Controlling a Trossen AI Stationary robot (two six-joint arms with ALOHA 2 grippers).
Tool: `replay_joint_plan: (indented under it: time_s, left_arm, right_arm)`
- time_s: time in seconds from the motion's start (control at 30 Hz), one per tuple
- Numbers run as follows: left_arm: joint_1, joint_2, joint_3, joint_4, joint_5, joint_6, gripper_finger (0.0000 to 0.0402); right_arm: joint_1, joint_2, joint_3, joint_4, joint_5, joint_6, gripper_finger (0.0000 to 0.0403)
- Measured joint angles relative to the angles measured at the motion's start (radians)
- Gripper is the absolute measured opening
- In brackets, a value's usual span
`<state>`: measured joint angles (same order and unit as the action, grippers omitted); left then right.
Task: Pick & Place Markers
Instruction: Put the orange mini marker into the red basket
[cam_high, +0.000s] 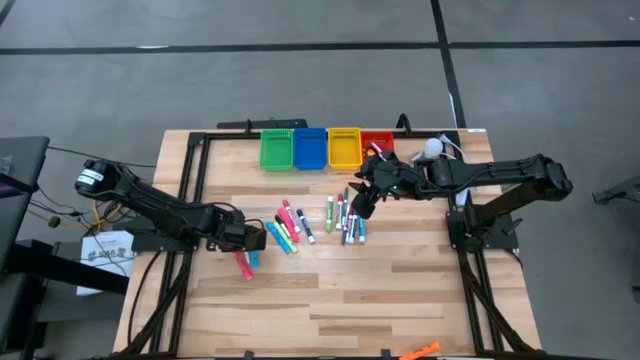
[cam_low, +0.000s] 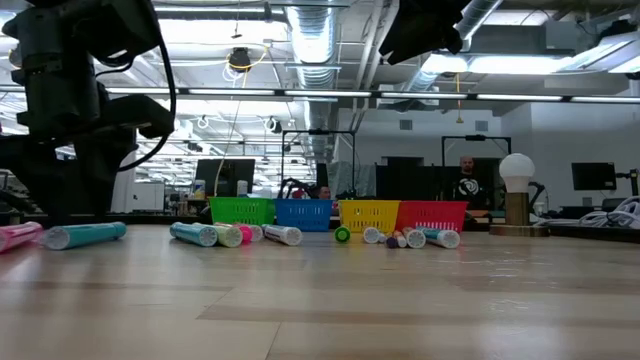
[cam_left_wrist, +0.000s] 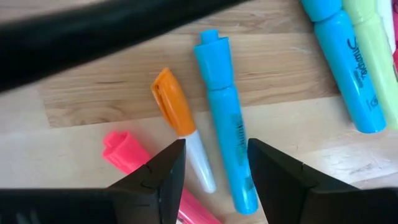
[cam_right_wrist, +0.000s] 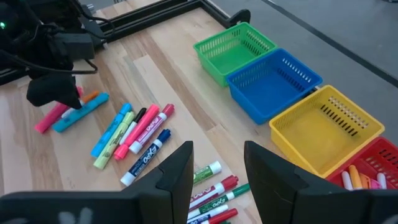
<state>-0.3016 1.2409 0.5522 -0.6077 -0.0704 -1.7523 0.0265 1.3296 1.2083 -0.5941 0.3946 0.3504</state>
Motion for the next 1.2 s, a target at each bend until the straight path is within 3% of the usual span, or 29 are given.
replay_joint_plan:
  time_s: [1.2]
  left_arm:
    - [0.0,0.003,-0.026,0.003,-0.046,-0.03,0.0172]
  right_arm:
    - [0.0,0.0,0.0,0.004,0.0,0.009,0.0131]
